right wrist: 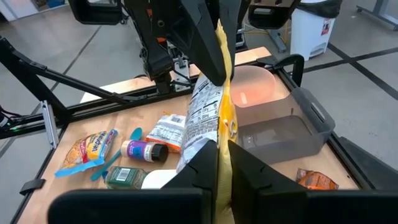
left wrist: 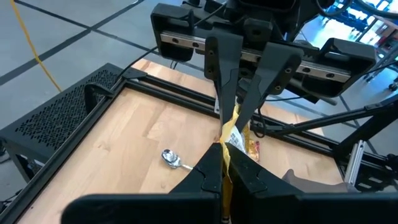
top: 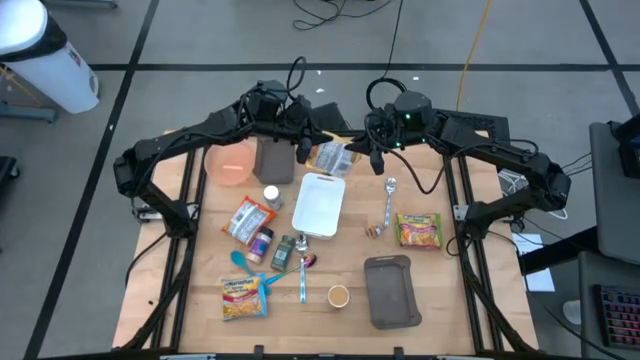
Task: Pick & Place Food Item
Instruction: Put the yellow noodle pack into the top black bin
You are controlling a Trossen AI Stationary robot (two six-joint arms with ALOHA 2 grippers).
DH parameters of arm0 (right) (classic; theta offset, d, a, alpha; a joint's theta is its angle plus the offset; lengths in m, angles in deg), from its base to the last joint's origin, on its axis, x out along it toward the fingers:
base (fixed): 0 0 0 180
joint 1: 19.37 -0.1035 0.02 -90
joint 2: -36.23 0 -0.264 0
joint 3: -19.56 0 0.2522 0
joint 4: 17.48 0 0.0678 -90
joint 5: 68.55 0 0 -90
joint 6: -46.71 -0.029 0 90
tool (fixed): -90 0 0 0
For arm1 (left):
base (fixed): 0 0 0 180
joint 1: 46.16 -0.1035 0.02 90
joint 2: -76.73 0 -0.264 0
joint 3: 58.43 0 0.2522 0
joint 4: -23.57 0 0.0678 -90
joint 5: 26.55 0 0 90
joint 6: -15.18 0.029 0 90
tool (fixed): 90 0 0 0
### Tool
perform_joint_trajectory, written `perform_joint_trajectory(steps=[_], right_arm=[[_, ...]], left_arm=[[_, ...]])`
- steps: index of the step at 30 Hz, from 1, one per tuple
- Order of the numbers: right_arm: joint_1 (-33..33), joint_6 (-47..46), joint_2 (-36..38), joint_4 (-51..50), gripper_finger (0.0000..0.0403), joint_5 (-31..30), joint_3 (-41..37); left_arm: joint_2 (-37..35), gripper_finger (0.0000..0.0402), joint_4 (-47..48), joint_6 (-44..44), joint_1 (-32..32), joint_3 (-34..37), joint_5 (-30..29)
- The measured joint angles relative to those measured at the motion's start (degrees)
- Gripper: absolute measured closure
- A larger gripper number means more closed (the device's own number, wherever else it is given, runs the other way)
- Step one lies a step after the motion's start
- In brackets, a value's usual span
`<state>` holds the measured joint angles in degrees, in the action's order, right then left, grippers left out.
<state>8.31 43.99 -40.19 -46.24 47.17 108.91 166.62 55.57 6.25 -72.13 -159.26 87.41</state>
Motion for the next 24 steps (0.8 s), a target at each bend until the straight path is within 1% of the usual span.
perform_joint_trajectory(steps=[14, 24], right_arm=[[0.00, 0.39, 0.00, 0.43, 0.0386, 0.03, 0.00], [0.25, 0.42, 1.38, 1.49, 0.0401, -0.01, 0.00]], left_arm=[[0.00, 0.0396, 0.39, 0.22, 0.01, -0.01, -0.02], [0.00, 0.0397, 0.21, 0.21, 0.08, -0.03, 0.14]])
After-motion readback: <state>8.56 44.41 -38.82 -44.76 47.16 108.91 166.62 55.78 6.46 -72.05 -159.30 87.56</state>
